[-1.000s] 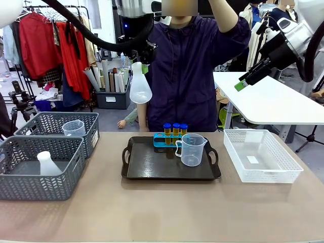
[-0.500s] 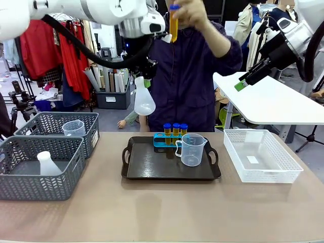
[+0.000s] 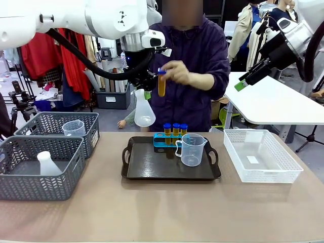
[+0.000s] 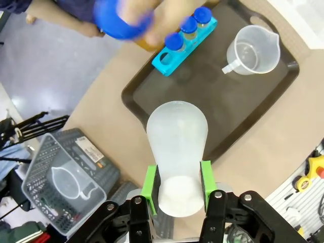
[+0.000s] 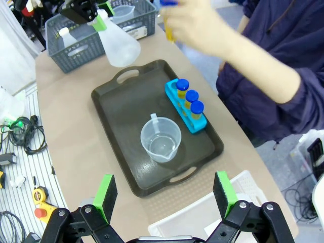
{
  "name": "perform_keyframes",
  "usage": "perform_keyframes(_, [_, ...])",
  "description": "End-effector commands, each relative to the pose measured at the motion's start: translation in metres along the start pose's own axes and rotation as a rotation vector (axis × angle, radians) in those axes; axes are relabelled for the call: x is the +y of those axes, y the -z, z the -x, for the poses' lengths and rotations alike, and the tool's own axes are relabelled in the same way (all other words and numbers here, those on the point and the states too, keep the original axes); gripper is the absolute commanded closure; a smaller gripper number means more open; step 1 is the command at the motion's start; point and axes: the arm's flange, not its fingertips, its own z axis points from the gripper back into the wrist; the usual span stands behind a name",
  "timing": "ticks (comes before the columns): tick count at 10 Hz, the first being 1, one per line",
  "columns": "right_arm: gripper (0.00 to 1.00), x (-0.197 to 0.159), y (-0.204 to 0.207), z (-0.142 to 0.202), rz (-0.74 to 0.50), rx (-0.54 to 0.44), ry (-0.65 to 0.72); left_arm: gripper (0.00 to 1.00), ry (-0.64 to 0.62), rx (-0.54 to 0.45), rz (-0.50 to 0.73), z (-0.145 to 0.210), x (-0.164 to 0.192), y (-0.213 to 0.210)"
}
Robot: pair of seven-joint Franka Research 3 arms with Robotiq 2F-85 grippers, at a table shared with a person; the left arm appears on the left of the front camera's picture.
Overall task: Prepare the laboratory tools.
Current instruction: Pick up one Small flask and place it on the Handle tray.
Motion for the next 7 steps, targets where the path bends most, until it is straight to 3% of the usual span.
perform_keyframes(1, [0.0, 0.0, -0.001, 0.0, -0.004, -0.002, -0.008, 1.0, -0.002, -0.015, 0.01, 0.01, 0.004, -0.008])
perform_keyframes(4, [0.0, 0.0, -0.001, 0.0, -0.004, -0.002, -0.008, 1.0, 0.001, -0.051, -0.001, 0.016, 0.003, -0.021])
perform_keyframes(7, [0.0, 0.0, -0.001, 0.0, -0.004, -0.002, -0.008, 1.0, -0.01, -0.014, -0.006, 0.003, 0.004, -0.011])
